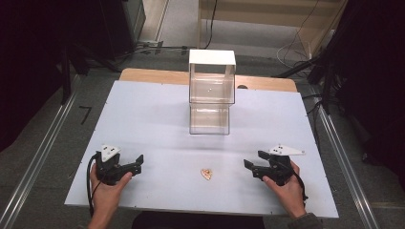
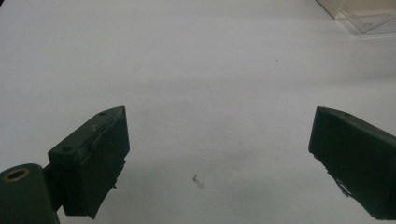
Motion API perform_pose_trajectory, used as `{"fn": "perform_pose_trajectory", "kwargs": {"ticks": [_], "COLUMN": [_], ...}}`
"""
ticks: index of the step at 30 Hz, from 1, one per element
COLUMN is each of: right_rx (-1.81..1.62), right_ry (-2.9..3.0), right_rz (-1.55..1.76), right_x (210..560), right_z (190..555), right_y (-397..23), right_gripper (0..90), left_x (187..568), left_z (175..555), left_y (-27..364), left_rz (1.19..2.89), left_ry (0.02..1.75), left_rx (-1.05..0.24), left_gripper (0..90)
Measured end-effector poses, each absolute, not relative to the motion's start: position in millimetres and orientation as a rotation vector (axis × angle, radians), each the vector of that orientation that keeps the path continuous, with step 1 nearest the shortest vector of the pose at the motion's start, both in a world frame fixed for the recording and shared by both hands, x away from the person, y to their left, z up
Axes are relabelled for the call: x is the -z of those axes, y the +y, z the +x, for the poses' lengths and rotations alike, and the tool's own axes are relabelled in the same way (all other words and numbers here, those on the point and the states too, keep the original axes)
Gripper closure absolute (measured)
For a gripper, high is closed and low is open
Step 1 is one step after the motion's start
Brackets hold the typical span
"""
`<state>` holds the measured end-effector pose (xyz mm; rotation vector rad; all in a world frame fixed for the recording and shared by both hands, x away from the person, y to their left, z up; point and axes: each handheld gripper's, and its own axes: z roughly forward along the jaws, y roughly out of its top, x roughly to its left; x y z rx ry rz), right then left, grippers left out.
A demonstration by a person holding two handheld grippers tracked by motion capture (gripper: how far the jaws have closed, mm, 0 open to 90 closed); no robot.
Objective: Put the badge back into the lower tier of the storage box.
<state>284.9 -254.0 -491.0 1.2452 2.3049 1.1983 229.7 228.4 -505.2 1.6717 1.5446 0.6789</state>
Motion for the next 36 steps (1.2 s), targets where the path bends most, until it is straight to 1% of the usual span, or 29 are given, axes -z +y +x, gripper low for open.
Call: {"fn": "perform_pose_trajectory", "kwargs": {"ticks": [36], "right_rx": [-1.194], "right_ry": [2.358], "right_rz": [1.198], "right_x": [493], "right_z": [286], "right_y": [-229], "right_gripper": [24.9], "left_x": [505], "left_z": [230], "left_y": [229], "left_rz": [1.671], "left_ry": [1.543], "left_rx": [-0.674], "left_gripper": [5.6]}}
